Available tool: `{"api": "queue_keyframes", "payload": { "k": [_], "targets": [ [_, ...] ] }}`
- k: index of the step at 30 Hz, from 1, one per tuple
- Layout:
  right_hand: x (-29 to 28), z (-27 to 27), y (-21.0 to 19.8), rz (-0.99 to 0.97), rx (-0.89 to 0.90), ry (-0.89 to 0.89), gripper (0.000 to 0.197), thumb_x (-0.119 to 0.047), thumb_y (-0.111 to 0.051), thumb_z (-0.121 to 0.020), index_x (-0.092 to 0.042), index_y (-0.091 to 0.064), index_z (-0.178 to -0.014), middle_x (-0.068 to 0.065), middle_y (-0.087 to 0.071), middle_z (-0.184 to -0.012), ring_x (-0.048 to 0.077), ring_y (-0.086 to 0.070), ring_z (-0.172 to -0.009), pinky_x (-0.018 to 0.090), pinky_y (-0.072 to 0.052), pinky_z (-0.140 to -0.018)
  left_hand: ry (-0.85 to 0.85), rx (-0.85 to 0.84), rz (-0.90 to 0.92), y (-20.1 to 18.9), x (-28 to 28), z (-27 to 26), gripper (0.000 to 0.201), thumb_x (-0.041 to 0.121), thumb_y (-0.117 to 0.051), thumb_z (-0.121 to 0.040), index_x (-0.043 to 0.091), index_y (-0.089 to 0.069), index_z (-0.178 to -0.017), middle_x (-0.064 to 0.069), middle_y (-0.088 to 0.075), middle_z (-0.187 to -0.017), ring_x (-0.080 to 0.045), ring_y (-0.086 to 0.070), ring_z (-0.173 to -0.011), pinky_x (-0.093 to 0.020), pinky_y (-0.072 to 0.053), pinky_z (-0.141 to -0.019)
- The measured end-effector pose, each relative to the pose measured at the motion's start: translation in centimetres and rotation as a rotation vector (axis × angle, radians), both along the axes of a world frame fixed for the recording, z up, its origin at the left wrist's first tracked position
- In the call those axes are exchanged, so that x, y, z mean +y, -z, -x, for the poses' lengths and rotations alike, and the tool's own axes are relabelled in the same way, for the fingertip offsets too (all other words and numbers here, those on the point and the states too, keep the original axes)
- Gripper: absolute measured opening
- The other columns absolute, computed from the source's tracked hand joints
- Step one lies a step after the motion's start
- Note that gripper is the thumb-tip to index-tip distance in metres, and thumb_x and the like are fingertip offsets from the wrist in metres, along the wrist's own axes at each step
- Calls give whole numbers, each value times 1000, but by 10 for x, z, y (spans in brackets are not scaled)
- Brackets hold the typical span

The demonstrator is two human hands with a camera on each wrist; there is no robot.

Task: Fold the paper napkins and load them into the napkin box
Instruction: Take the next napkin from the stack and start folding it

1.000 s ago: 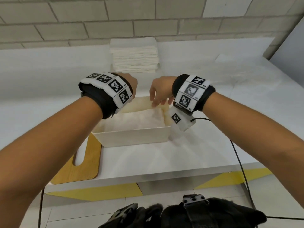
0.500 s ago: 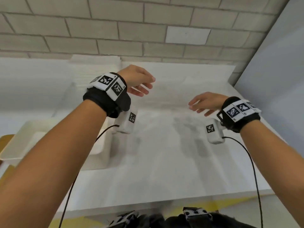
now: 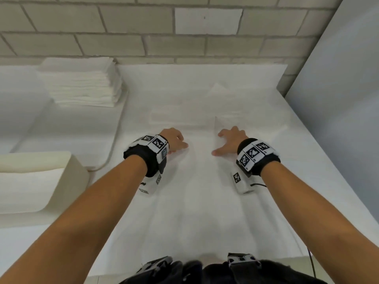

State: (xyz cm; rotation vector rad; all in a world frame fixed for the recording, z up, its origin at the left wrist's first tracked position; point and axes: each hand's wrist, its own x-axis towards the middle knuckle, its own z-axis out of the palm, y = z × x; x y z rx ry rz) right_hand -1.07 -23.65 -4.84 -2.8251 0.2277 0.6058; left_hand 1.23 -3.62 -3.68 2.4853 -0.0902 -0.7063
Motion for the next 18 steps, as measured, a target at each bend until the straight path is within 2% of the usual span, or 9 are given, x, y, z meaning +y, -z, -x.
{"api": "queue_keyframes", "payload": {
  "k": [4, 6, 7, 9, 10, 12, 15, 17, 18],
  "targets": [
    [-11, -5, 3, -95, -141, 110, 68, -34, -70, -79, -14, -37, -135, 12, -33, -136, 31, -35, -127, 38, -42, -96, -20, 38, 136, 12, -23, -6, 40, 29, -62, -88, 8, -55, -121, -9, -63, -97, -20, -61, -80, -24, -53, -70],
    [-18, -7, 5, -61, -91, 146, 65, -36, -70, -79, -10, -41, -131, 13, -37, -135, 31, -39, -125, 39, -43, -97, 7, 31, 149, 15, -34, -7, 44, 31, -63, -88, 8, -53, -123, -9, -61, -97, -20, -60, -78, -25, -52, -71],
    [-20, -7, 7, -50, -60, 145, 61, -36, -70, -79, -8, -46, -127, 13, -41, -132, 30, -42, -123, 38, -43, -98, 44, 12, 109, 16, -39, -7, 47, 34, -63, -87, 8, -52, -124, -9, -62, -99, -21, -61, -81, -26, -51, -76],
    [-20, -9, 9, -42, -56, 117, 45, -32, -67, -80, -7, -55, -116, 11, -53, -124, 28, -49, -115, 35, -46, -93, 138, -60, -33, 20, -49, -5, 55, 41, -64, -85, 9, -49, -127, -9, -61, -115, -23, -59, -102, -28, -44, -89],
    [-18, -9, 9, -42, -68, 108, 38, -29, -66, -81, -7, -58, -110, 10, -58, -118, 28, -53, -110, 33, -48, -89, 166, -98, -81, 23, -53, -5, 59, 42, -66, -83, 9, -47, -128, -9, -57, -122, -24, -54, -113, -28, -41, -91],
    [-15, -11, 7, -33, -78, 114, 29, -23, -65, -82, -6, -62, -105, 10, -63, -109, 27, -59, -101, 32, -51, -84, 179, -120, -106, 24, -60, -4, 59, 37, -69, -82, 7, -46, -127, -11, -53, -126, -25, -50, -117, -30, -41, -91],
    [-13, -12, 3, -29, -63, 134, 26, -20, -64, -82, -6, -62, -104, 9, -64, -106, 28, -61, -96, 32, -52, -81, 133, -37, -48, 20, -61, -5, 43, 22, -72, -81, 3, -55, -116, -14, -60, -116, -28, -59, -105, -32, -49, -90],
    [-14, -12, 0, -79, -60, 148, 25, -22, -64, -82, -6, -61, -101, 9, -63, -103, 27, -60, -94, 31, -50, -77, 124, 30, 0, 17, -57, -7, 23, 16, -71, -80, 6, -62, -99, -13, -62, -99, -25, -59, -88, -29, -49, -81],
    [-16, -12, -2, -135, -71, 157, 23, -23, -63, -84, -6, -60, -98, 8, -61, -100, 26, -59, -92, 30, -48, -74, 99, 64, 54, 15, -53, -8, 12, 14, -70, -81, 10, -61, -87, -10, -60, -92, -23, -56, -83, -29, -49, -76]
  ]
}}
